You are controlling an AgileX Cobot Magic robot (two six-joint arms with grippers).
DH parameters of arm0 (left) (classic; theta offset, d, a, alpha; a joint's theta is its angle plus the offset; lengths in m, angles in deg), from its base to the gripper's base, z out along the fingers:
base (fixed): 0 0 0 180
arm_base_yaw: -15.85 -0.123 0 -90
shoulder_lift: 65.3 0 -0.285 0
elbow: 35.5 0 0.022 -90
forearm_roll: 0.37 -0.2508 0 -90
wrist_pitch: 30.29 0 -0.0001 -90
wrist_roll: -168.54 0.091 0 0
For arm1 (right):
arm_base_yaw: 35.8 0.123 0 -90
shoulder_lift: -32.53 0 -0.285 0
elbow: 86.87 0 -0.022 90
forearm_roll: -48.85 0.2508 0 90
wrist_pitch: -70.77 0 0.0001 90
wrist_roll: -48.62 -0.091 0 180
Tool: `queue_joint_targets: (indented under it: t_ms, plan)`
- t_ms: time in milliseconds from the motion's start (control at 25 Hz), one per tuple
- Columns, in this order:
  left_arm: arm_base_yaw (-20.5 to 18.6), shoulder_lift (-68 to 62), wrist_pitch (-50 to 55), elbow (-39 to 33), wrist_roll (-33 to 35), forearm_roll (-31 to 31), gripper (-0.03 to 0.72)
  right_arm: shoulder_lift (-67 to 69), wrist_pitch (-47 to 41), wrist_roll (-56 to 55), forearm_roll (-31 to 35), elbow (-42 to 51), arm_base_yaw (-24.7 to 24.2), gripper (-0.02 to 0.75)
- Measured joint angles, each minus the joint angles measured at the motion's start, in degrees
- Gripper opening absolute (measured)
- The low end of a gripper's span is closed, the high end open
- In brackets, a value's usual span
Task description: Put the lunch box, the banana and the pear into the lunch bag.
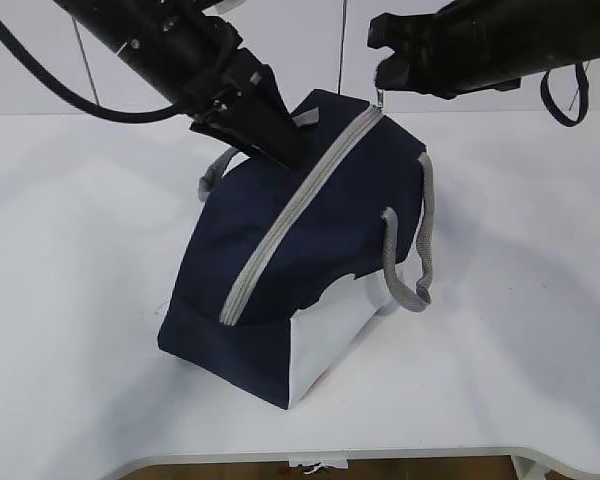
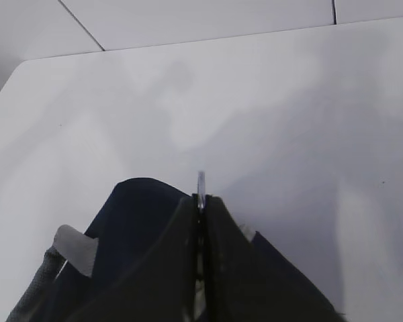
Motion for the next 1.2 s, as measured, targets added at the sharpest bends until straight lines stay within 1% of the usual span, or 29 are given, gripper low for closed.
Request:
queue_joint_targets:
  t_ms: [120,240,320,400,640,1200]
  plan:
    - [0.0,0.0,0.0,0.0,0.0,-1.0,0.255,0.0,0.0,0.0,0.0,0.0,0.0,-0.010]
    - [0.0,0.0,0.0,0.0,1.0,-1.5,0.095,0.0,0.1,0.0,0.0,0.0,0.0,-0.010]
    - [0.0,0.1,0.0,0.0,2.7,-2.1,0.032,0.0,0.4,0.1,0.0,0.0,0.0,-0.010]
    - [0.0,0.8,0.1,0.0,4.0,-3.4,0.020,0.0,0.7,0.1,0.0,0.0,0.0,-0.010]
    - [0.0,4.7,0.0,0.0,6.0,-8.1,0.017,0.1,2.5,0.5,0.3,0.0,0.1,-0.010]
    - [0.0,9.9,0.5,0.0,6.8,-12.1,0.015,6.5,6.5,0.9,0.8,-0.1,0.3,-0.010]
